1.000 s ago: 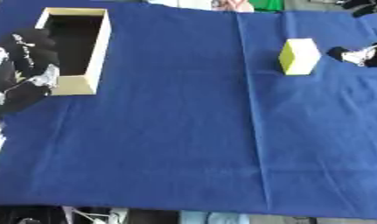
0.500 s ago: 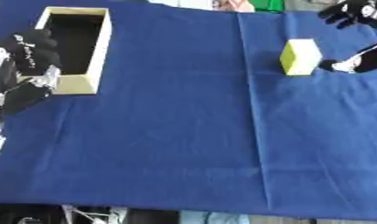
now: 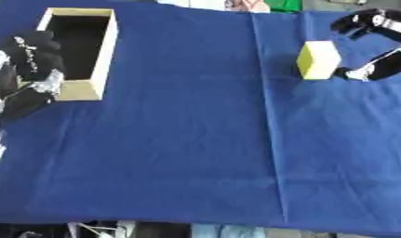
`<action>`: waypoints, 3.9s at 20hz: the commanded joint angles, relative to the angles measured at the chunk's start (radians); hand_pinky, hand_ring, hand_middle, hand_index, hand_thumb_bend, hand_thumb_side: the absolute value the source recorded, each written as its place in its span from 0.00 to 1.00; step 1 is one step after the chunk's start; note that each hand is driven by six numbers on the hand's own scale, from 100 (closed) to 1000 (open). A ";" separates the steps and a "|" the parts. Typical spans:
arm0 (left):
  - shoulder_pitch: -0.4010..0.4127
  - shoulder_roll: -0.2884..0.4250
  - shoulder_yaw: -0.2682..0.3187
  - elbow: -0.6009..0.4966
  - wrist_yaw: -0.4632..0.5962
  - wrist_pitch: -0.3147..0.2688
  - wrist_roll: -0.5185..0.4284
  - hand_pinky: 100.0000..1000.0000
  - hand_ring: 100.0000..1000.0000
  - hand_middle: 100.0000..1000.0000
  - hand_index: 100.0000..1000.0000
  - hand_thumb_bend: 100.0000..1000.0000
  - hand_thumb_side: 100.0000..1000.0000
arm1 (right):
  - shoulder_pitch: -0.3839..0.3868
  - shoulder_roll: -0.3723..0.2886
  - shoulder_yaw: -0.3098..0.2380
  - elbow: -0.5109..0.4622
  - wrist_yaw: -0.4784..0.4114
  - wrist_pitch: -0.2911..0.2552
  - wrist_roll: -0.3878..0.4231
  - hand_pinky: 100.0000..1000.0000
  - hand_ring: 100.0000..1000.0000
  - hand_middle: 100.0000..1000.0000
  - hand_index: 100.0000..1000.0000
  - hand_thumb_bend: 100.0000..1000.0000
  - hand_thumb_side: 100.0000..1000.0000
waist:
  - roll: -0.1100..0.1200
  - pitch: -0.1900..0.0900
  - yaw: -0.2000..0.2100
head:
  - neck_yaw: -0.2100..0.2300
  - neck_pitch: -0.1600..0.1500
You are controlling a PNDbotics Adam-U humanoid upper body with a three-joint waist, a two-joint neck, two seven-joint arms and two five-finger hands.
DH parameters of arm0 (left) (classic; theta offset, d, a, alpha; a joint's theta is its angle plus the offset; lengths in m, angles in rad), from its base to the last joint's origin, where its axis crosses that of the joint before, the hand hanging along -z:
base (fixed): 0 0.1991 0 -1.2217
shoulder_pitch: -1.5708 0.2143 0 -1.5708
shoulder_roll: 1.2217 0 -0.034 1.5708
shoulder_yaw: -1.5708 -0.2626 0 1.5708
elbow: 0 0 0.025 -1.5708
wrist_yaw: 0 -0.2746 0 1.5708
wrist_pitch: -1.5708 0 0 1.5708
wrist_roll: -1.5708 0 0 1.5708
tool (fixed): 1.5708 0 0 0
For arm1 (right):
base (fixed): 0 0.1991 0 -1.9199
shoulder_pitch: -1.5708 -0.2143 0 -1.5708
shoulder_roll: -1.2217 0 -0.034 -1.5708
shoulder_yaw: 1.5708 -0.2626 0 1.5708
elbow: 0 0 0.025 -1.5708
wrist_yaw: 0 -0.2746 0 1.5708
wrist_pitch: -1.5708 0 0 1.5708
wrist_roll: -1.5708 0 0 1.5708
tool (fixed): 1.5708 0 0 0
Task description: Pick up objects on the table and place them in the box.
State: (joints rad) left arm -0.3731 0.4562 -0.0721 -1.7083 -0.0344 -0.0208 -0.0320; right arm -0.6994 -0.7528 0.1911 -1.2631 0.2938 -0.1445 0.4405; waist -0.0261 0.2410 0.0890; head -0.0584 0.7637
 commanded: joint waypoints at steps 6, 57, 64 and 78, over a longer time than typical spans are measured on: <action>-0.015 0.007 0.001 -0.009 0.014 -0.001 -0.008 0.52 0.63 0.65 0.80 0.00 0.10 | -0.068 0.032 -0.030 0.128 0.108 -0.040 -0.037 0.81 0.86 0.82 0.88 0.32 0.00 | 0.000 -0.015 0.005 | -0.006 0.006; -0.031 0.001 -0.011 -0.012 0.027 -0.007 -0.036 0.53 0.64 0.65 0.81 0.00 0.11 | -0.131 0.080 -0.080 0.293 0.478 -0.085 -0.115 0.88 0.75 0.41 0.61 0.05 0.00 | -0.007 0.008 0.042 | -0.018 0.006; -0.032 0.002 -0.009 -0.013 0.032 -0.007 -0.035 0.53 0.64 0.65 0.81 0.00 0.11 | -0.128 0.073 -0.077 0.245 0.470 -0.113 -0.222 0.85 0.66 0.30 0.50 0.02 0.00 | -0.008 0.005 0.040 | -0.018 0.006; -0.030 0.003 -0.009 -0.017 0.034 -0.009 -0.036 0.53 0.64 0.65 0.81 0.00 0.11 | -0.182 0.083 -0.035 0.067 0.377 -0.135 -0.222 0.86 0.65 0.29 0.49 0.02 0.00 | -0.016 -0.006 0.047 | -0.016 0.006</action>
State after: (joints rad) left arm -0.3903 0.4474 -0.0877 -1.7086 -0.0004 -0.0288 -0.0660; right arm -0.8583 -0.6473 0.1567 -1.1631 0.6855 -0.2755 0.2137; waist -0.0449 0.2564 0.1360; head -0.0748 0.7637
